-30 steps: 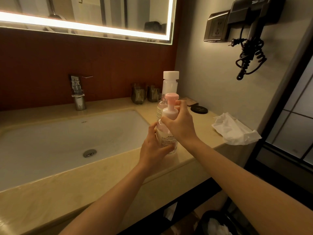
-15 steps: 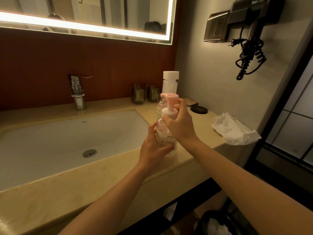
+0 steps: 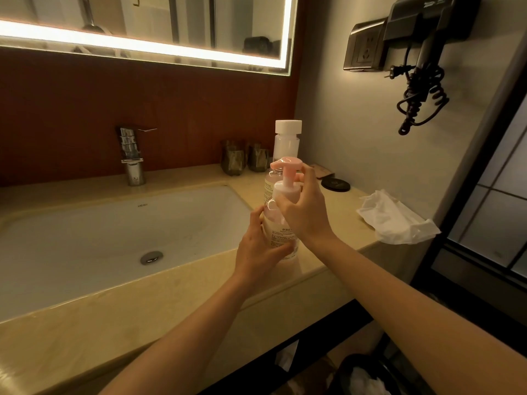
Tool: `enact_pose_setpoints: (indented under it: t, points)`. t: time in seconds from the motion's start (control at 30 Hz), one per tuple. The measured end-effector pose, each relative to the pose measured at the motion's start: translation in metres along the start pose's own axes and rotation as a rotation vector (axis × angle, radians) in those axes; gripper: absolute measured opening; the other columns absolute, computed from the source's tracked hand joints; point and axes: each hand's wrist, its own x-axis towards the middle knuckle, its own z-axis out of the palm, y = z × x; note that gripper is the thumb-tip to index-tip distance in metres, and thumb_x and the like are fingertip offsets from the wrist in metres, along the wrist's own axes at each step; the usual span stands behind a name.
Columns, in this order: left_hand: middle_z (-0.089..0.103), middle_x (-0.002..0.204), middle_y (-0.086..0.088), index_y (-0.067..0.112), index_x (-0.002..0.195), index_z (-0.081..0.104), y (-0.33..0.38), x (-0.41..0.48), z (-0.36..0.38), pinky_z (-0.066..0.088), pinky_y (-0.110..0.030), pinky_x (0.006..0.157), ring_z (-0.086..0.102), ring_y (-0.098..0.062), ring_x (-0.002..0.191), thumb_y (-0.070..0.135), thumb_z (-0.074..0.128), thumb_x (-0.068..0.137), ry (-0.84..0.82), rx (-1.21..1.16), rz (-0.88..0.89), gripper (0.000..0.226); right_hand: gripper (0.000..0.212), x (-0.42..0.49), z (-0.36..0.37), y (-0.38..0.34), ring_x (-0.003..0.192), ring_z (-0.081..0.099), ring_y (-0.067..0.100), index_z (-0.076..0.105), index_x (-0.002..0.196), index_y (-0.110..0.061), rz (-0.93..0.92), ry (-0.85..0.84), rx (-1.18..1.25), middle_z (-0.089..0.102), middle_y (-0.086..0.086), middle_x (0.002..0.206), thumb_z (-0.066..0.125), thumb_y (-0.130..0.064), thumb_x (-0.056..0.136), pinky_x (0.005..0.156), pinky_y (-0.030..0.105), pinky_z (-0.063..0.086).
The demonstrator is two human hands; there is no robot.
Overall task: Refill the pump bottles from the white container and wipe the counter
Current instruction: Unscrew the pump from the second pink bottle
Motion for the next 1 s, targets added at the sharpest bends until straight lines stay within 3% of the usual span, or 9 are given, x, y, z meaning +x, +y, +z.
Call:
enact_pose_setpoints:
  t: [0.23, 0.37, 0.47, 0.6, 0.73, 1.0]
  points:
    - [0.056, 0.12, 0.001, 0.039, 0.13, 0.026, -0.0031, 0.0007, -0.0006, 0.056, -0.039, 0.082, 0.06, -0.017, 0.103, 0.028, 0.079, 0.066, 0.003, 0.01, 0.004, 0.084, 0.07, 0.0024, 0.0008, 0.0027, 0.113, 0.043, 0.02, 0.034, 0.133, -0.017, 0.02, 0.053, -0.122, 0.038, 0.009, 0.127, 0.073, -0.026, 0.076, 0.092, 0.03, 0.047]
    - [0.056, 0.114, 0.002, 0.035, 0.13, 0.026, -0.0015, 0.0004, -0.0013, 0.056, -0.034, 0.079, 0.061, -0.016, 0.1, 0.025, 0.079, 0.068, -0.002, 0.008, 0.015, 0.082, 0.07, -0.0002, 0.0013, 0.0001, 0.111, 0.046, 0.02, 0.032, 0.135, -0.018, 0.026, 0.019, -0.055, 0.039, 0.008, 0.127, 0.071, -0.017, 0.076, 0.089, 0.031, 0.05]
    - [0.056, 0.113, 0.002, 0.036, 0.131, 0.027, -0.002, 0.0003, -0.0017, 0.057, -0.039, 0.078, 0.061, -0.016, 0.098, 0.025, 0.079, 0.067, -0.003, -0.005, 0.011, 0.083, 0.069, -0.001, 0.0016, -0.0022, 0.111, 0.048, 0.02, 0.03, 0.137, -0.018, 0.025, -0.01, 0.036, 0.041, 0.007, 0.131, 0.065, -0.008, 0.079, 0.082, 0.026, 0.046]
    - [0.057, 0.115, 0.003, 0.041, 0.128, 0.027, -0.0035, 0.0008, -0.0013, 0.056, -0.044, 0.079, 0.061, -0.016, 0.099, 0.03, 0.079, 0.065, 0.001, 0.0, -0.003, 0.082, 0.074, -0.0002, 0.0006, -0.0004, 0.116, 0.044, 0.019, 0.029, 0.139, -0.021, 0.058, 0.021, 0.017, 0.038, 0.006, 0.133, 0.07, -0.02, 0.077, 0.093, 0.034, 0.047]
    - [0.055, 0.115, 0.006, 0.041, 0.128, 0.026, -0.0033, 0.0007, -0.0004, 0.056, -0.039, 0.081, 0.06, -0.015, 0.101, 0.027, 0.079, 0.067, -0.003, 0.002, 0.002, 0.082, 0.071, -0.0004, -0.0015, -0.0009, 0.114, 0.043, 0.02, 0.031, 0.135, -0.018, 0.058, 0.061, -0.053, 0.036, 0.009, 0.127, 0.072, -0.024, 0.077, 0.087, 0.024, 0.046]
    - [0.054, 0.117, 0.004, 0.04, 0.128, 0.025, -0.002, 0.0008, 0.0004, 0.055, -0.028, 0.078, 0.059, -0.012, 0.098, 0.025, 0.078, 0.069, 0.001, 0.01, 0.013, 0.081, 0.072, -0.0037, -0.0044, 0.0014, 0.11, 0.053, 0.022, 0.028, 0.137, -0.017, 0.048, -0.044, -0.007, 0.05, 0.009, 0.127, 0.07, -0.021, 0.08, 0.083, 0.025, 0.046]
